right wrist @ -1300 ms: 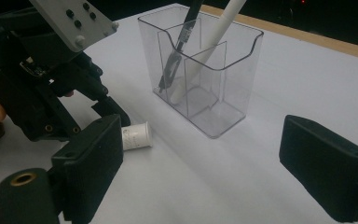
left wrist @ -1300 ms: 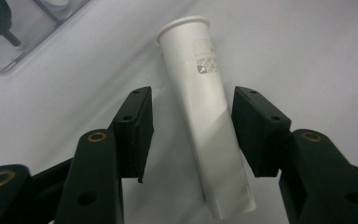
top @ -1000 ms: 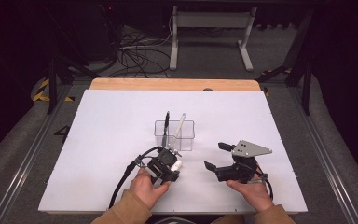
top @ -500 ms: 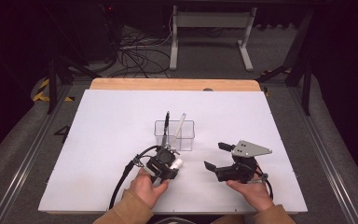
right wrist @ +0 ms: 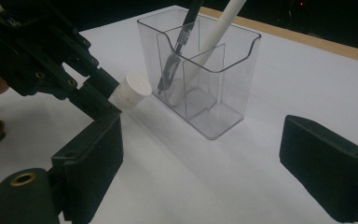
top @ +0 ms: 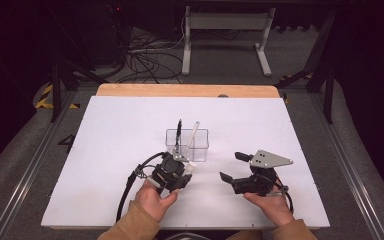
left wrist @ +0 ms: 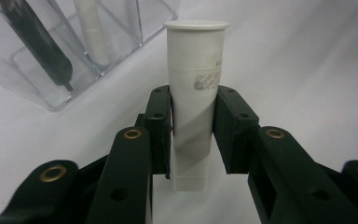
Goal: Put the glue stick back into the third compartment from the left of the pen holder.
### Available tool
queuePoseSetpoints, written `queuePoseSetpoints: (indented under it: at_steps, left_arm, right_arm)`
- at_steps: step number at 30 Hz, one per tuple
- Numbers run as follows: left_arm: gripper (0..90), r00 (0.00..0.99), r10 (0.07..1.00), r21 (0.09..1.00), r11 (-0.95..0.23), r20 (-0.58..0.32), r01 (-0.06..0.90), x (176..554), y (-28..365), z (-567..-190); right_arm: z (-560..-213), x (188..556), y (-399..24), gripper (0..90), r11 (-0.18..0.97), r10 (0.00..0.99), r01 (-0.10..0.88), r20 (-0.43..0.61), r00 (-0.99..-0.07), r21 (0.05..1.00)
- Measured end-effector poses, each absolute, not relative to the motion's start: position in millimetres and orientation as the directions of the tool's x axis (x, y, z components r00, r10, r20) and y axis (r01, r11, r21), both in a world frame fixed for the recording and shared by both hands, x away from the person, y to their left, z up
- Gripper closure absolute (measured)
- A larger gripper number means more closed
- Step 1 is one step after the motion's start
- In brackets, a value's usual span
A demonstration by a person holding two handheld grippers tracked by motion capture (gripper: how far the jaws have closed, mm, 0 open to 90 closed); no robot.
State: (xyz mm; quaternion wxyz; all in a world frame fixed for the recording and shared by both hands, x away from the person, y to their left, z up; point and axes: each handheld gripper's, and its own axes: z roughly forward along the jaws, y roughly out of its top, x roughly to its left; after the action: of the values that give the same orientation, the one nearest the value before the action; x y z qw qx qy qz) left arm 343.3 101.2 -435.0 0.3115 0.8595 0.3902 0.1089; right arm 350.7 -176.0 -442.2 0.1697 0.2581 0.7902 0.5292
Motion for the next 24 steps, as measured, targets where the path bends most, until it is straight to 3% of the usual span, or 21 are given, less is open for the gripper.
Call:
queuePoseSetpoints:
  at_steps: [24]
  left_arm:
    - [68.9, 0.731, 0.680, 0.795, -0.412, -0.058, 0.445, 336, 113, -384]
  right_arm:
    - [-442, 351, -176, 13.7, 0.300, 0.590, 0.232, 0.011, -0.807, 0.925]
